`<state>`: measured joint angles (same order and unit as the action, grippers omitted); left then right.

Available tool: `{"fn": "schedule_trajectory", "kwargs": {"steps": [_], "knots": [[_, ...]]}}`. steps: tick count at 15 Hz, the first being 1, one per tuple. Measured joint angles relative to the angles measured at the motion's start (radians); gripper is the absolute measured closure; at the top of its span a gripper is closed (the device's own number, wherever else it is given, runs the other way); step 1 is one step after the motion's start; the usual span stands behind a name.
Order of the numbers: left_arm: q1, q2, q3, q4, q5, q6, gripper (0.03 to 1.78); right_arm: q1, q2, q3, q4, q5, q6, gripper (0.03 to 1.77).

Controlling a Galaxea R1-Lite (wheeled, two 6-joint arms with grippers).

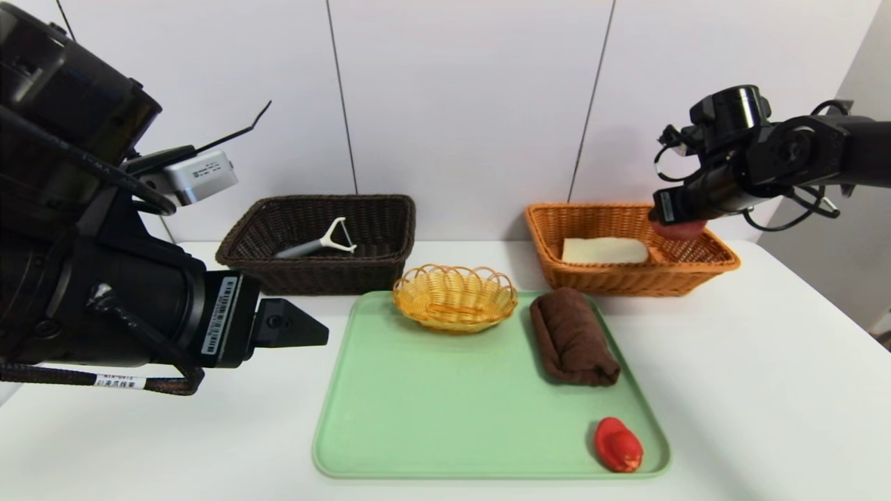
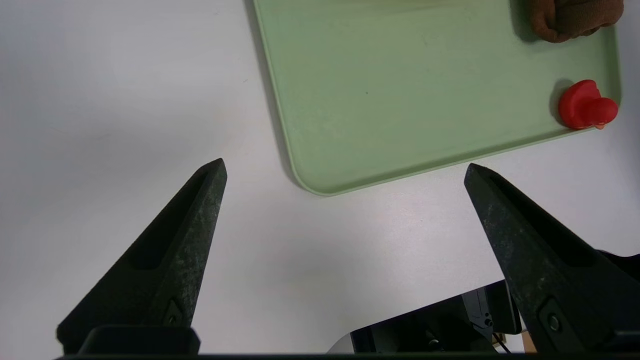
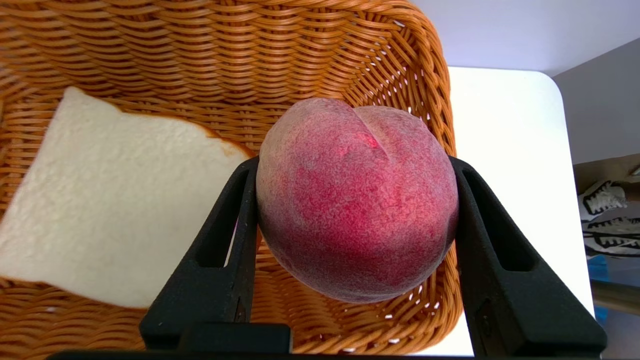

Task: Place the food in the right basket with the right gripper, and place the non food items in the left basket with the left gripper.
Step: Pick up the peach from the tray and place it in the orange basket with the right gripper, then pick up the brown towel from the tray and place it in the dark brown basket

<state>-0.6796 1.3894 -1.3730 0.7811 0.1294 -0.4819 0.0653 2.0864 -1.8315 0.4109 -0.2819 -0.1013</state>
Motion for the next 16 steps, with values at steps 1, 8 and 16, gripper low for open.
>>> {"fn": "schedule_trajectory", "kwargs": {"steps": [1, 8, 16], "knots": [[0.000, 0.000, 0.000, 0.000, 0.000, 0.000, 0.12, -0.003, 0.011, -0.004, -0.001, 0.000, -0.002, 0.72], [0.000, 0.003, 0.003, 0.000, 0.000, 0.000, 0.12, -0.015, 0.058, -0.010, 0.000, 0.001, -0.006, 0.53], [0.000, 0.005, 0.003, -0.001, 0.003, 0.000, 0.12, -0.016, 0.019, 0.000, 0.031, 0.019, -0.024, 0.25]]}}
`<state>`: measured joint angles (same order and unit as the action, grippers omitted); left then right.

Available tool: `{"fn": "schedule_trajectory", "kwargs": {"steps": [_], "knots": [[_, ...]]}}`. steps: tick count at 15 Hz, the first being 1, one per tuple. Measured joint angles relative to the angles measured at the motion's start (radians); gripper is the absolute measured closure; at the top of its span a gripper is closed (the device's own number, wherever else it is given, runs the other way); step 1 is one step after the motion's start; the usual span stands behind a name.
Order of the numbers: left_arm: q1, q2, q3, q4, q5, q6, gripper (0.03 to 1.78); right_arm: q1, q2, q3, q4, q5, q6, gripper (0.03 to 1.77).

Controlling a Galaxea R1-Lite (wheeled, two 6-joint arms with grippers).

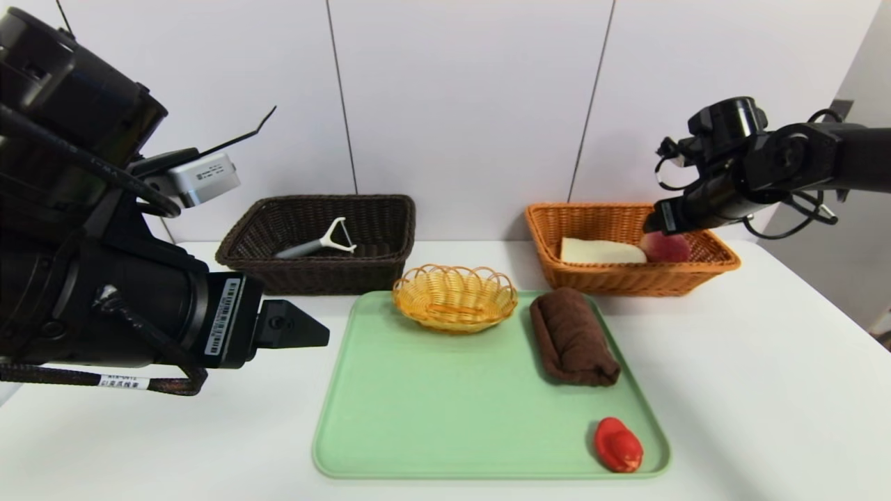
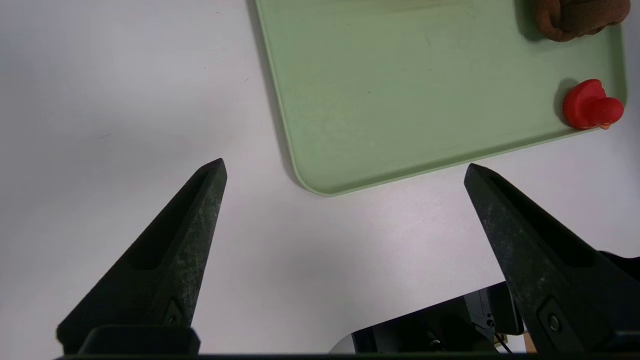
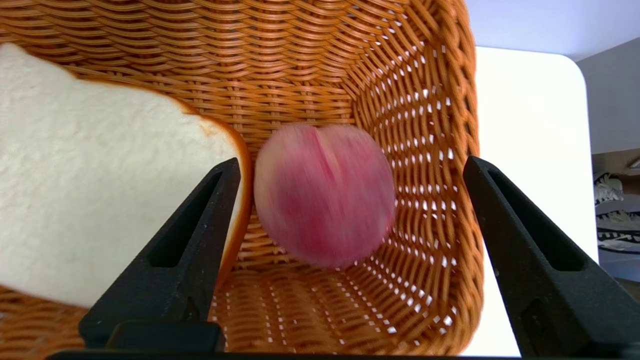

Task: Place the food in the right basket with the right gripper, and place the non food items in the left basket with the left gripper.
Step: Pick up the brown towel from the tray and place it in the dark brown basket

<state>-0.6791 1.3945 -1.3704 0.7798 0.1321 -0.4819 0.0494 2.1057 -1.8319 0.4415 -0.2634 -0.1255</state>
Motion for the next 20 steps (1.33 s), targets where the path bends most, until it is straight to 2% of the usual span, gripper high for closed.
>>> {"fn": "schedule_trajectory", "kwargs": {"steps": [4, 9, 13, 16, 20], "knots": [[0.001, -0.006, 0.000, 0.001, 0.001, 0.000, 0.12, 0.002, -0.106, 0.001, 0.064, 0.026, 0.004, 0.18], [0.001, -0.012, 0.000, 0.001, 0.000, 0.000, 0.12, 0.029, -0.293, 0.013, 0.213, 0.030, 0.029, 0.14], [0.000, -0.013, 0.011, 0.000, -0.005, 0.000, 0.12, 0.107, -0.455, 0.047, 0.400, 0.029, 0.106, 0.12], [-0.001, -0.013, 0.012, -0.010, -0.002, 0.001, 0.12, 0.141, -0.542, 0.122, 0.417, 0.030, 0.150, 0.11], [-0.011, 0.028, -0.009, -0.143, -0.005, 0.010, 0.12, 0.161, -0.626, 0.223, 0.416, 0.033, 0.189, 0.11]]}}
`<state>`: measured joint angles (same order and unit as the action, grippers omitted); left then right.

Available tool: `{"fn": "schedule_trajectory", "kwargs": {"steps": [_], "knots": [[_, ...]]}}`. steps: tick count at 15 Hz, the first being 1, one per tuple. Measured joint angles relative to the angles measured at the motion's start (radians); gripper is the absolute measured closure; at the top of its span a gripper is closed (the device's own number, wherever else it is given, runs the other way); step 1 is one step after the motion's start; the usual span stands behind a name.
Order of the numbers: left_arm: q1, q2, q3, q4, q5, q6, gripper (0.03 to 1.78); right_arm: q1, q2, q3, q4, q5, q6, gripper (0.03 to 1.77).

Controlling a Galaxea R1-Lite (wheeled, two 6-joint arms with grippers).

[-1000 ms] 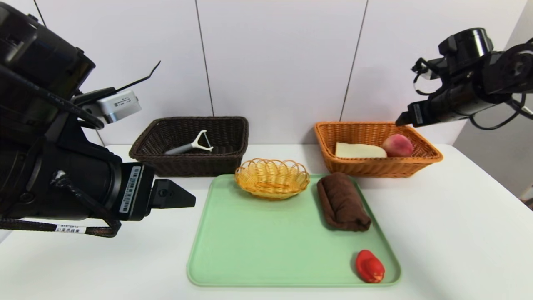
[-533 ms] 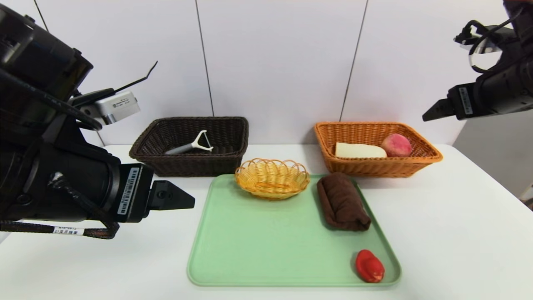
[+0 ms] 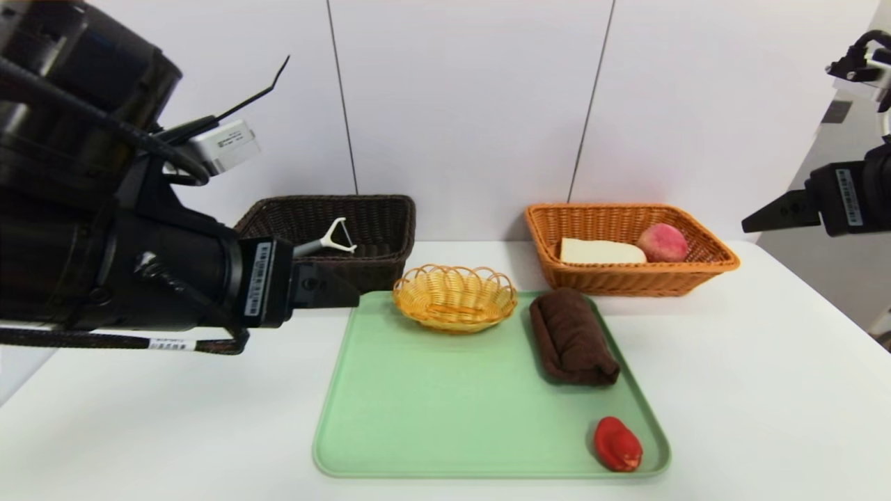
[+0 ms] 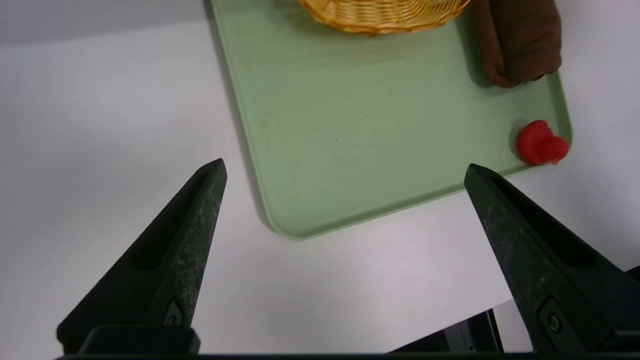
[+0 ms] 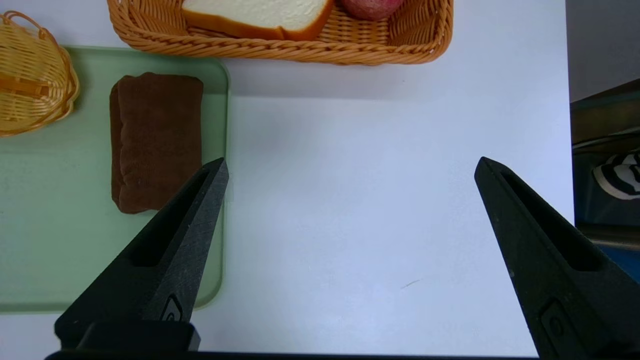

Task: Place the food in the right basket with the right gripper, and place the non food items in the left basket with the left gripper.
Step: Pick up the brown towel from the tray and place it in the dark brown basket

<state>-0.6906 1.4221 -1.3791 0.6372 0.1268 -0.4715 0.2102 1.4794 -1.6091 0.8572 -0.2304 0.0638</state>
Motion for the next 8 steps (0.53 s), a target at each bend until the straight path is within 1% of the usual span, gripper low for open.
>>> {"fn": "schedule_trajectory", "kwargs": {"steps": [3, 5, 8], "knots": [[-0.048, 0.101, -0.110, -0.003, 0.006, -0.007, 0.12, 0.002, -0.019, 0.016, -0.004, 0.003, 0.013, 0.11], [-0.087, 0.186, -0.204, 0.008, 0.020, -0.034, 0.12, 0.003, -0.018, 0.021, -0.004, 0.003, 0.017, 0.11], [-0.153, 0.323, -0.340, 0.022, 0.081, -0.084, 0.12, 0.009, -0.012, 0.027, -0.005, 0.001, 0.030, 0.10]]}}
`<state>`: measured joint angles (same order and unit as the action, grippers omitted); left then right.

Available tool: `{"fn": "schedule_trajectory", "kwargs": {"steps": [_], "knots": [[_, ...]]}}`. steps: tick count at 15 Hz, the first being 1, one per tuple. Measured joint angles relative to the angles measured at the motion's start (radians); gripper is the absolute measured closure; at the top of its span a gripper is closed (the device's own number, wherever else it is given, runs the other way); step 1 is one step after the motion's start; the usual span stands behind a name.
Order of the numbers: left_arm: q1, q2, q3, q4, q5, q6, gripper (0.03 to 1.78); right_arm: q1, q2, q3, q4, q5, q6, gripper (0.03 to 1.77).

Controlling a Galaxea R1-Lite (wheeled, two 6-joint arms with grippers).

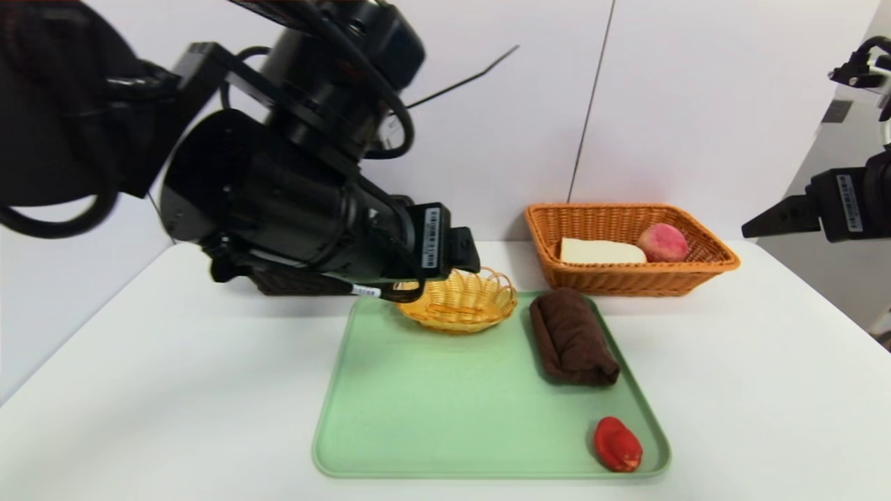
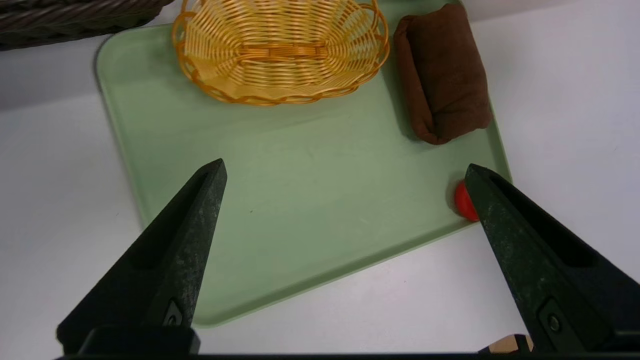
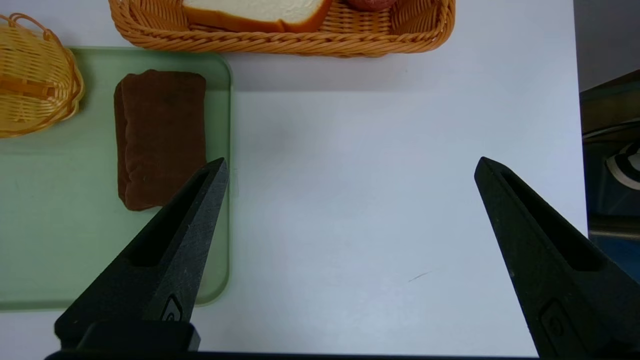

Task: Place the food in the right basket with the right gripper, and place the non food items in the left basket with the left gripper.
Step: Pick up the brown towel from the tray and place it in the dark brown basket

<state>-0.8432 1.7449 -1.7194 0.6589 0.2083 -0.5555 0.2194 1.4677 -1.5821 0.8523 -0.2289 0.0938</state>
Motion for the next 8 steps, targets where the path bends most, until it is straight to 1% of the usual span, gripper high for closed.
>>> {"fn": "schedule_trajectory", "kwargs": {"steps": [2, 4, 6, 8], "knots": [[-0.041, 0.086, -0.093, 0.026, 0.027, -0.034, 0.12, 0.012, 0.002, 0.008, 0.000, 0.000, 0.023, 0.10], [-0.084, 0.167, -0.188, 0.054, 0.040, -0.067, 0.12, 0.021, 0.003, 0.020, -0.001, 0.000, 0.031, 0.10], [-0.138, 0.230, -0.229, 0.039, 0.051, -0.073, 0.12, 0.023, 0.003, 0.033, -0.002, 0.000, 0.032, 0.10], [-0.180, 0.278, -0.240, 0.010, 0.052, -0.067, 0.12, 0.024, -0.001, 0.047, -0.003, -0.001, 0.034, 0.10]]}}
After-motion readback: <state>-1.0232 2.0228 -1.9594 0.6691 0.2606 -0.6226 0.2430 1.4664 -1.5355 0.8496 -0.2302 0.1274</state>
